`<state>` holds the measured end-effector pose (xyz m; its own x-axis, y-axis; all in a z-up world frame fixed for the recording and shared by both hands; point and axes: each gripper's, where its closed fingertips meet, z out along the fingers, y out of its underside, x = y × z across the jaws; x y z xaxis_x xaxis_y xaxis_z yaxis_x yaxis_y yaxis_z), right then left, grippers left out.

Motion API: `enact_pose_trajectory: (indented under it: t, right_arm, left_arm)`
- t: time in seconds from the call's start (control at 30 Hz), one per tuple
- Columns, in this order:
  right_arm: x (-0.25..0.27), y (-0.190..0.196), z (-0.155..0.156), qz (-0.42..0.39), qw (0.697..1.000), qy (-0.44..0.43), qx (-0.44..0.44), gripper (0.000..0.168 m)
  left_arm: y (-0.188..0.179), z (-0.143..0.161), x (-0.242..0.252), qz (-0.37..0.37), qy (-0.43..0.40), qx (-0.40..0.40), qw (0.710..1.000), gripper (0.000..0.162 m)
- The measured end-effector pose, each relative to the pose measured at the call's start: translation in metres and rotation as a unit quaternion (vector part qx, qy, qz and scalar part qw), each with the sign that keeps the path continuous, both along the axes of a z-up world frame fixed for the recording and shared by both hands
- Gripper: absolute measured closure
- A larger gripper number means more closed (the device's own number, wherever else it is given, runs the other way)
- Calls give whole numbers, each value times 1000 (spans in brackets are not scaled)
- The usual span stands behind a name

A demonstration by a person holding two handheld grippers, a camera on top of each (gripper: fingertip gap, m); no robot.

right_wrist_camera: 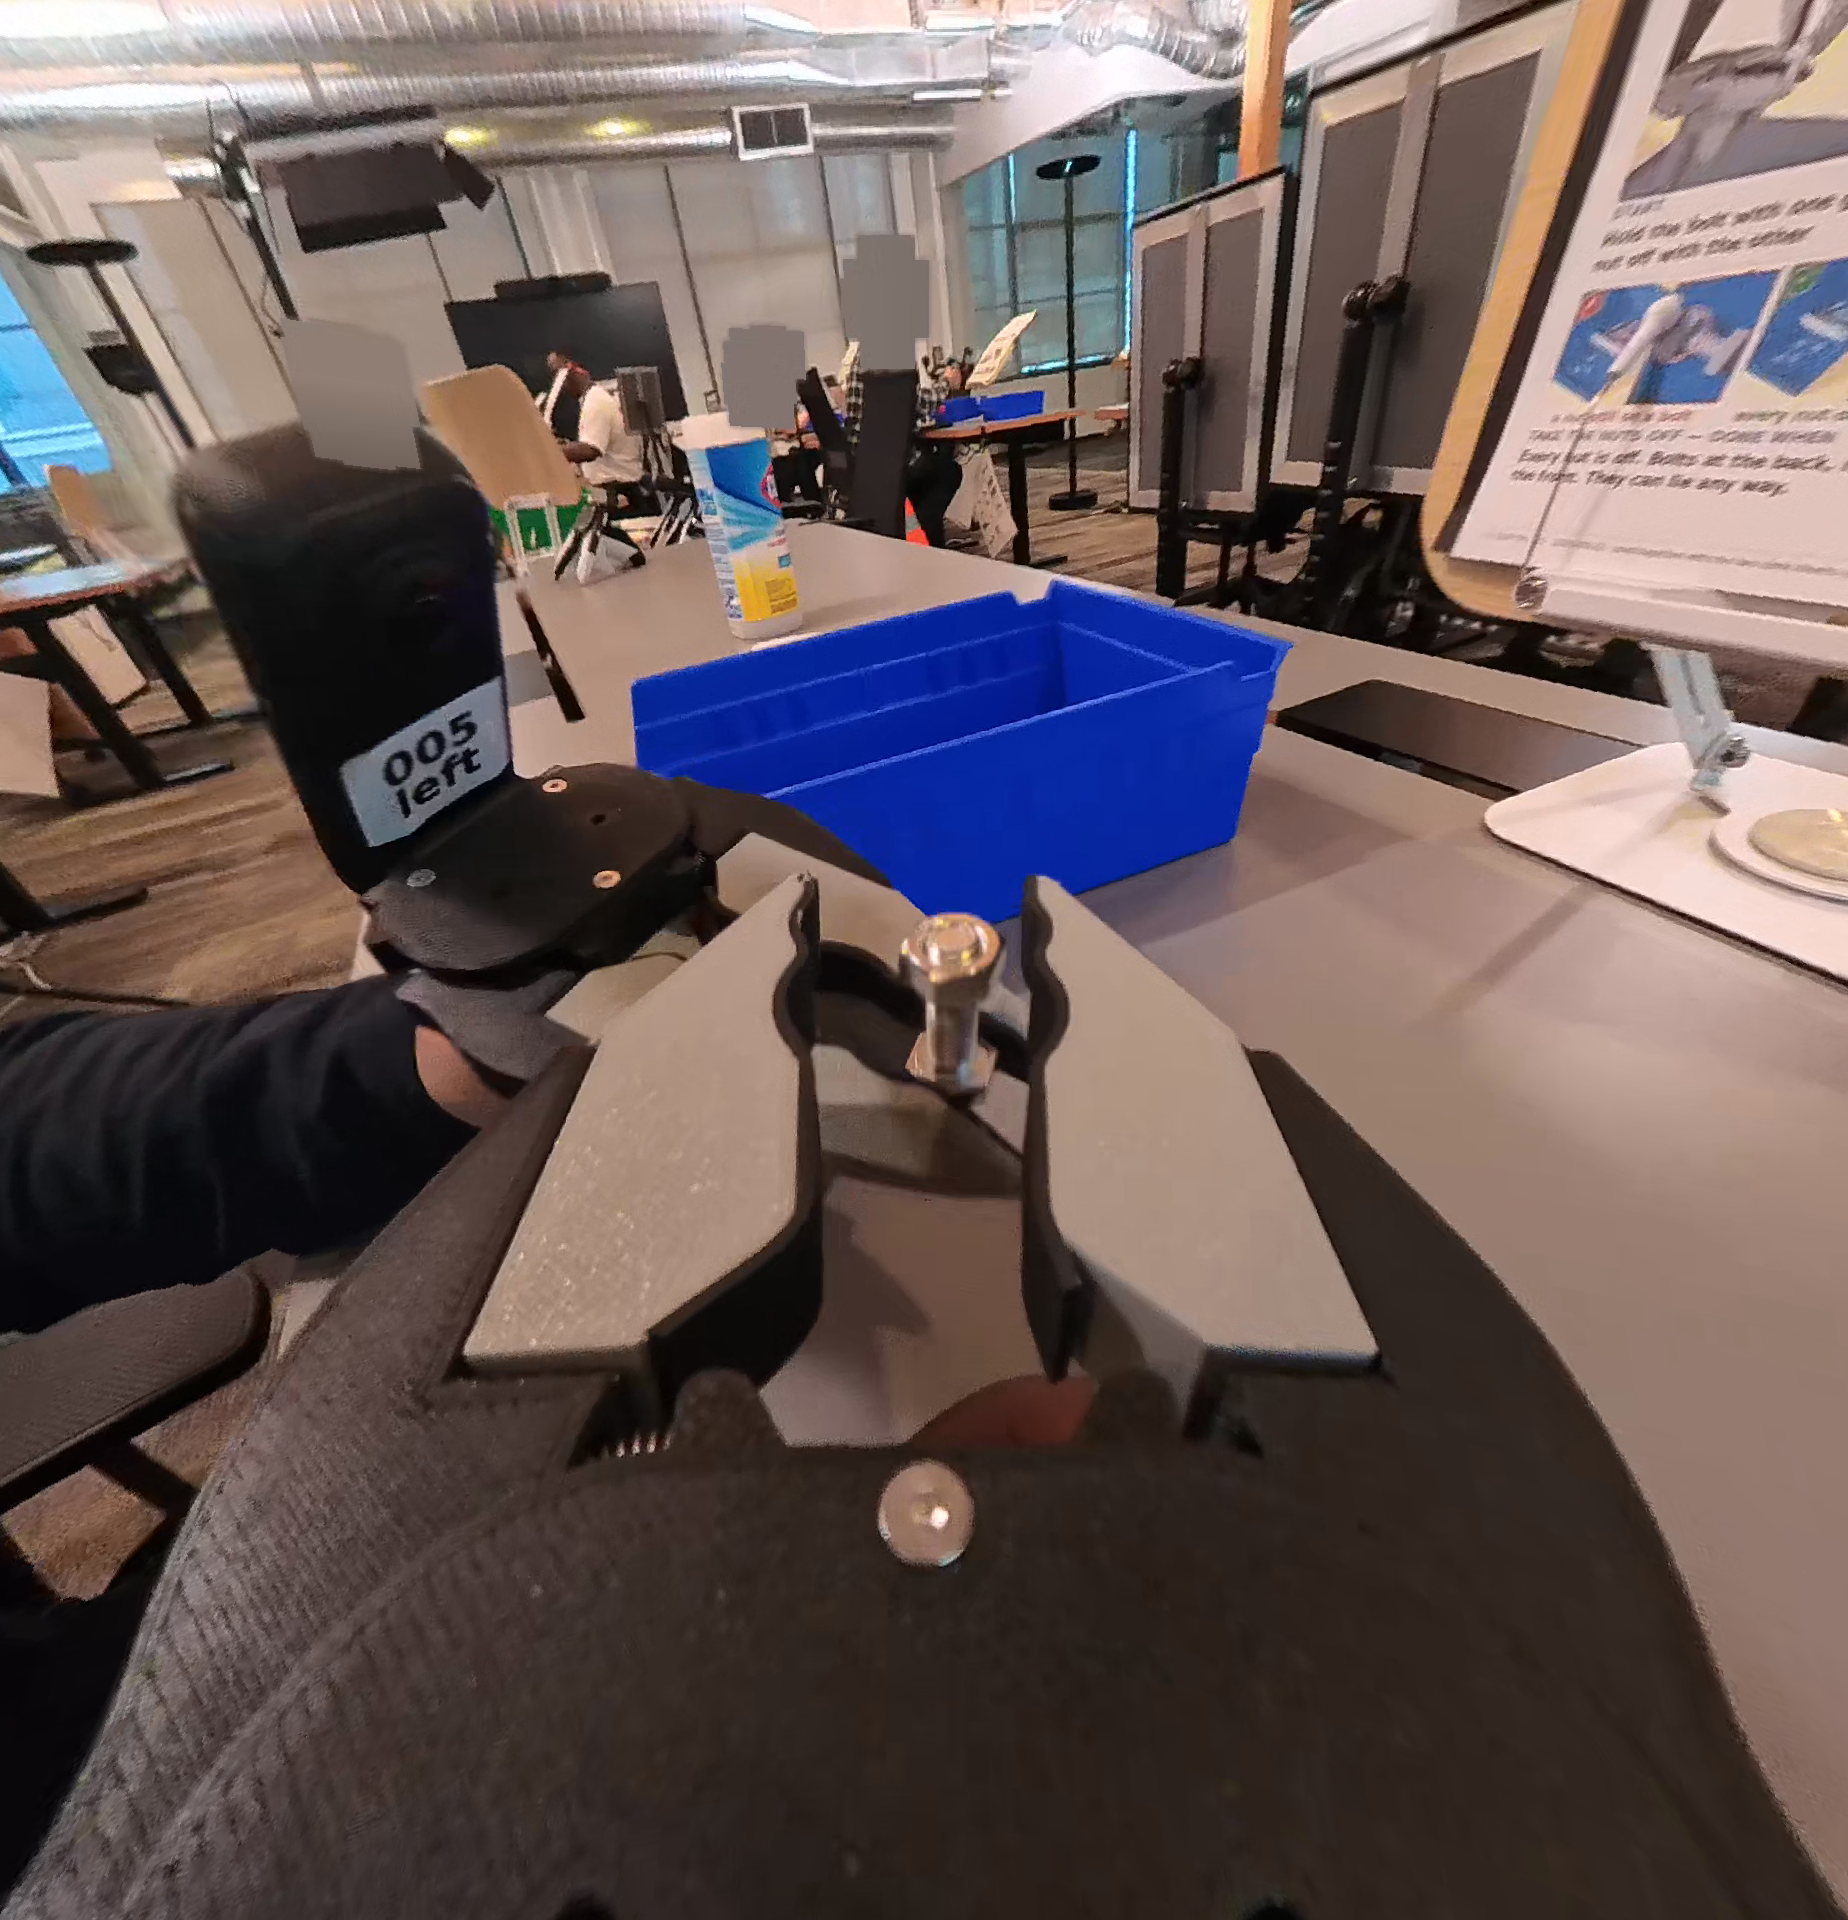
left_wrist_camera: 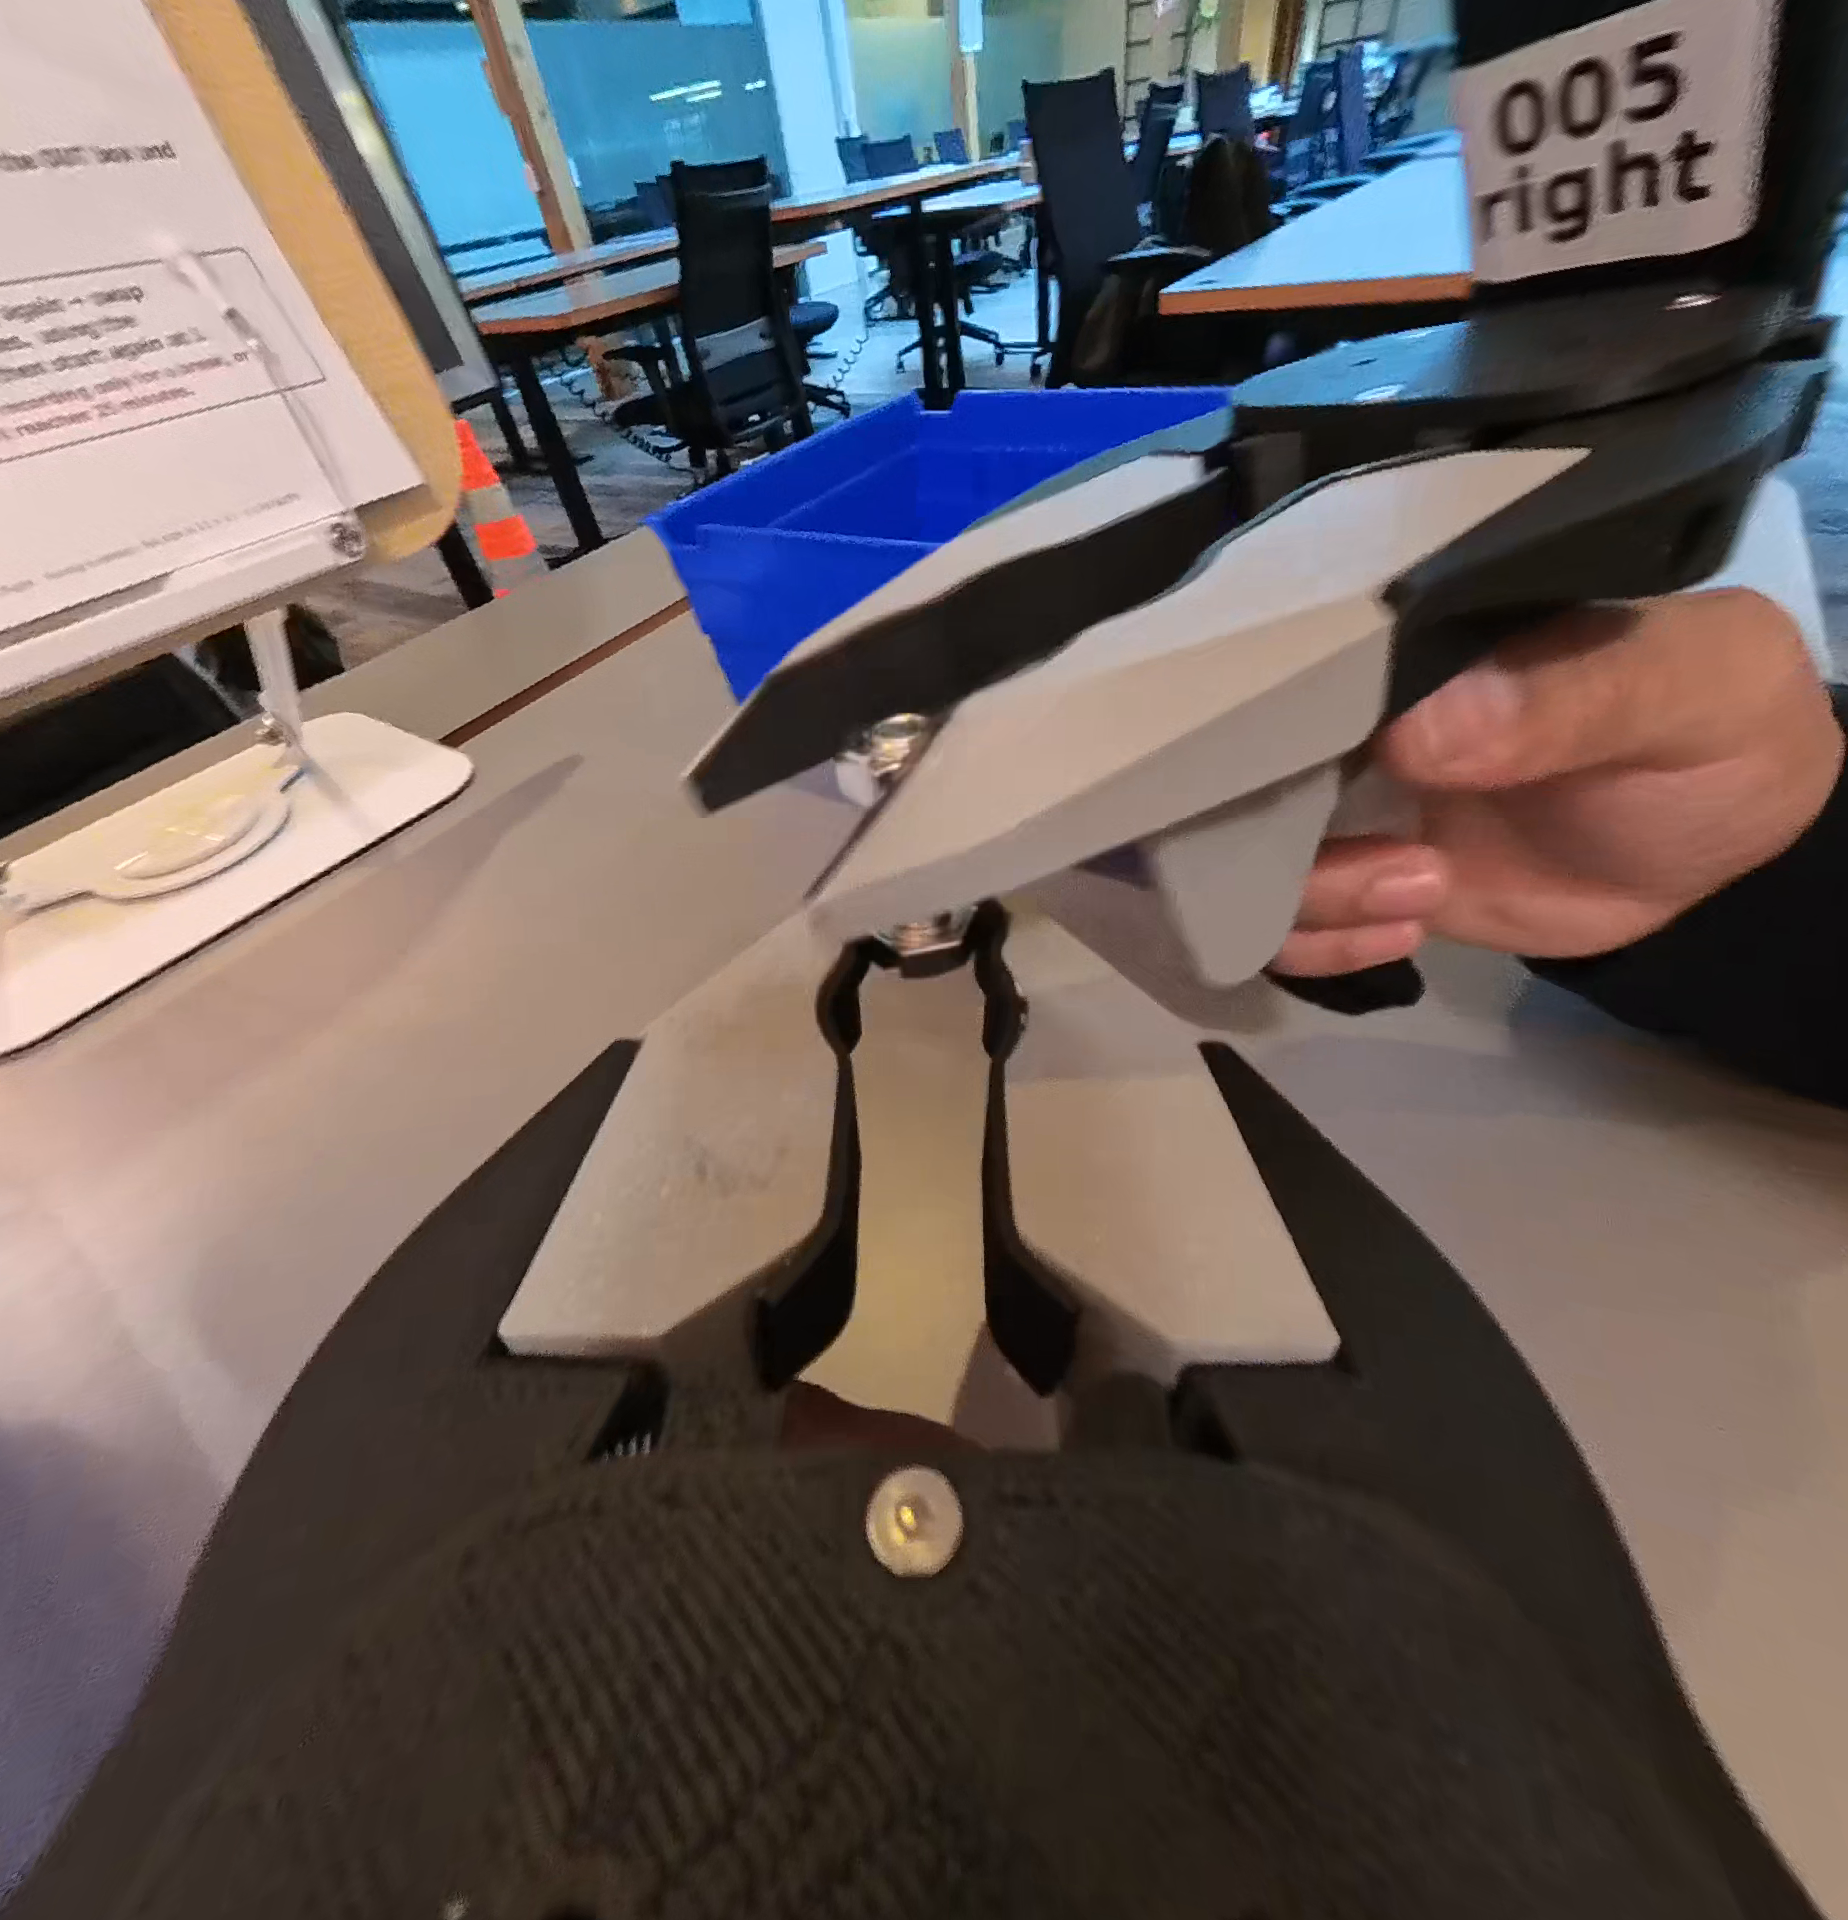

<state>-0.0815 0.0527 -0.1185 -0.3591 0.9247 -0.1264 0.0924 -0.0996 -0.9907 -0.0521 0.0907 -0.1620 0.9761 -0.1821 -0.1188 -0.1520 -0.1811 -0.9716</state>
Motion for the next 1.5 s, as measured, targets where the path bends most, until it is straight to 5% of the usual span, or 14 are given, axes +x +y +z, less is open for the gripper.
enact_pose_trajectory:
  t: [0.17, 0.5, 0.77, 1.13, 1.5]
  right_arm:
    - [5, 9, 6, -4, 1000, 8, -19, 133]
    - [-4, -8, -4, 7, 1000, -9, 8, 131]
    - [5, 10, 5, -6, 1000, 4, -14, 140]
    - [-4, -5, -5, 4, 1000, -10, 11, 135]
    - [4, 9, 2, -9, 1000, 0, 3, 138]
  left_arm:
    - [-3, -2, -32, 53, -19, -8, 998, 145]
    - [0, -2, 6, -11, 21, -2, 1000, 145]
    - [-3, 1, -34, 55, -21, -1, 998, 145]
    - [2, -8, 3, 0, 26, -14, 1000, 145]
    - [-4, 2, -32, 50, -17, 0, 999, 145]
